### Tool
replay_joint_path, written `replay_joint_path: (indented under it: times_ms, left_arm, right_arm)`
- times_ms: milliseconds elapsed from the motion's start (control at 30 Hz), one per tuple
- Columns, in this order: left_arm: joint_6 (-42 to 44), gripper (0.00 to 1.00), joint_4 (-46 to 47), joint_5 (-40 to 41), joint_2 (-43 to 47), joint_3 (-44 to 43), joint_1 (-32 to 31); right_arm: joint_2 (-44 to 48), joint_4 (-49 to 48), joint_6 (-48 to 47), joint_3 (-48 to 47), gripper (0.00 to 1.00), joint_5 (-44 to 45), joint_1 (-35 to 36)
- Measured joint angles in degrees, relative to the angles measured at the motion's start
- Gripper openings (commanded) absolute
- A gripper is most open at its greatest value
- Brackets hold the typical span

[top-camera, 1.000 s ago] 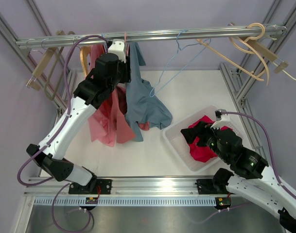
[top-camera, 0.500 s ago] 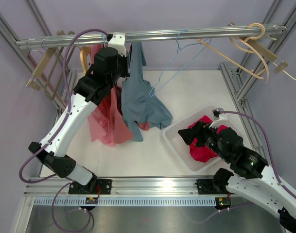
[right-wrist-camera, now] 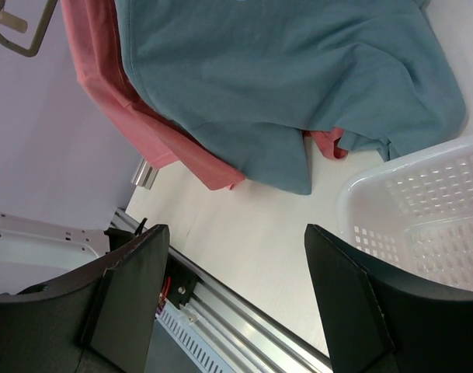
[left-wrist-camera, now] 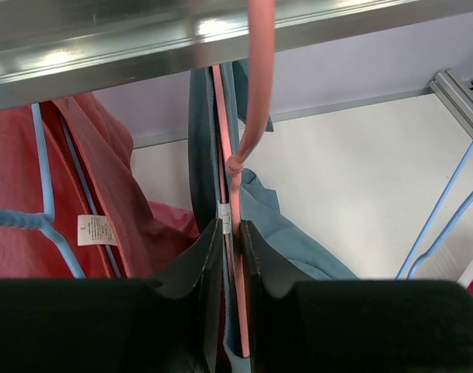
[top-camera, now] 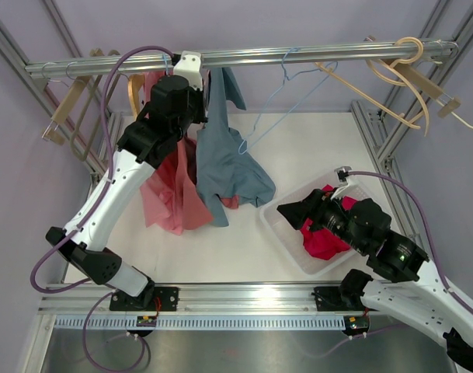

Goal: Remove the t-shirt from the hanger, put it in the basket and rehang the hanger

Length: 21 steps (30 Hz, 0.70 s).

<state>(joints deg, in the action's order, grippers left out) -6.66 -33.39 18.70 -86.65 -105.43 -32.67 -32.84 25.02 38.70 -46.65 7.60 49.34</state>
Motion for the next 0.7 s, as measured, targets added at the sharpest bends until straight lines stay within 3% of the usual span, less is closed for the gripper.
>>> replay_joint_path:
  times_ms: [200,333,367,400,700]
  left_arm:
    - [0.2,0.19,0.0,0.0,-0.6,0.0,0.0]
    - [0.2,0.14,0.0,0.0,-1.2,0.0,0.0]
    - [0.2,0.04,0.0,0.0,-1.3,0.0,0.0]
    - [0.2,0.00,0.0,0.0,-1.4,0.0,0.0]
    - [-0.2,0.00,-0.4,0.2,-1.2,-0.3,0.0]
  right_arm:
    - [0.7,-0.1,0.0,0.0,0.79,-0.7,0.0]
    - [1.3,-0.2,0.0,0.0,0.80,-0.7,0.0]
    - [1.4,-0.2,0.0,0.0,0.80,-0.7,0.0]
    - [1.4,-0.2,0.0,0.0,0.80,-0.7,0.0]
    - [1.4,-0.3,-0.2,0.0,0.79,-0.9,0.0]
